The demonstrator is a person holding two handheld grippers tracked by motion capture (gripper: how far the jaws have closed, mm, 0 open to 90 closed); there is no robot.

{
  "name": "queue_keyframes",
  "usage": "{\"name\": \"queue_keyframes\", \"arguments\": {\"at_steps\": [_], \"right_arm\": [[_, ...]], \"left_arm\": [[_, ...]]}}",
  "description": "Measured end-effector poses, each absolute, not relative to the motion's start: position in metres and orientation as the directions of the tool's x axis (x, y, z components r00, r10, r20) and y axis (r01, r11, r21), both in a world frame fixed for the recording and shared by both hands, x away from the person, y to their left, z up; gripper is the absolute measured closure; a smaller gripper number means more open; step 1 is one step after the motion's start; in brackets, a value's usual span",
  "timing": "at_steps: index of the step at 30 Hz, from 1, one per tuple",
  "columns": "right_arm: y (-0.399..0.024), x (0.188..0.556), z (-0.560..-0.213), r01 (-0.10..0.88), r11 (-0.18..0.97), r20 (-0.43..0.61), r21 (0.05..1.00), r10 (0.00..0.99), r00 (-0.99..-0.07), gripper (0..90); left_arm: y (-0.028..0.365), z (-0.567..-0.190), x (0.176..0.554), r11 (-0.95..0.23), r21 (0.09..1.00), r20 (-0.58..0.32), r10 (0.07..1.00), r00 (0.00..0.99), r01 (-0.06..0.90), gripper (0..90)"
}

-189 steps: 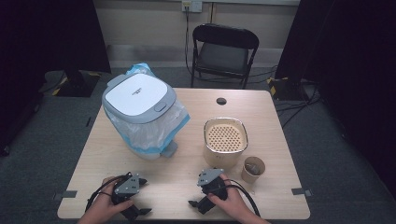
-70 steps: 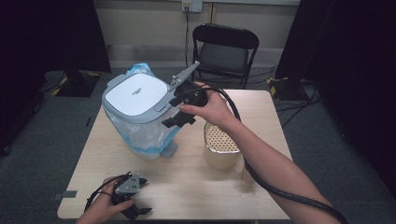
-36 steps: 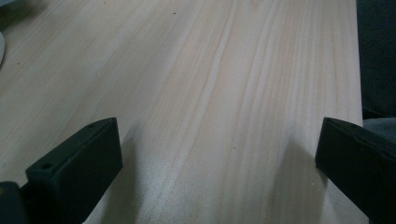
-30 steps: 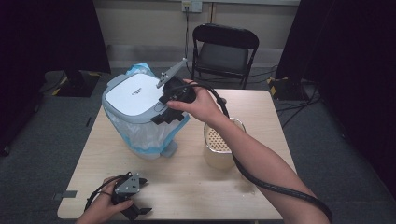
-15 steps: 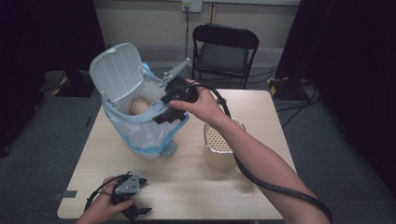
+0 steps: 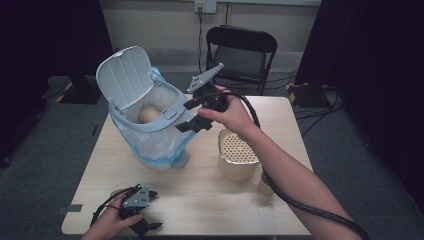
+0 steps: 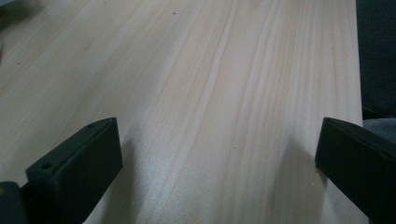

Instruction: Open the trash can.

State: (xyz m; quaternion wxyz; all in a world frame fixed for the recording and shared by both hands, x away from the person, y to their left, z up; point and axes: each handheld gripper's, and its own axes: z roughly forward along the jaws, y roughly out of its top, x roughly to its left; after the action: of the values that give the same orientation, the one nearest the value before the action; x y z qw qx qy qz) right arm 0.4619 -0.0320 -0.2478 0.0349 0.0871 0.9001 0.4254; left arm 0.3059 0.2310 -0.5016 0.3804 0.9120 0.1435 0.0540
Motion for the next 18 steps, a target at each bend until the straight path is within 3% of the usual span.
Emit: {"name": "queue_keyframes", "arguments": {"at_steps": [18], "right_arm": [[-0.090,0.444,-0.269,0.167,0.603,0.022,0.780,0.241,-0.970,16.9]], "left_arm": [[0.231,-0.502,0.306,-0.668,0.711,-0.010,0.304,0.953,0.220,0.0]]}}
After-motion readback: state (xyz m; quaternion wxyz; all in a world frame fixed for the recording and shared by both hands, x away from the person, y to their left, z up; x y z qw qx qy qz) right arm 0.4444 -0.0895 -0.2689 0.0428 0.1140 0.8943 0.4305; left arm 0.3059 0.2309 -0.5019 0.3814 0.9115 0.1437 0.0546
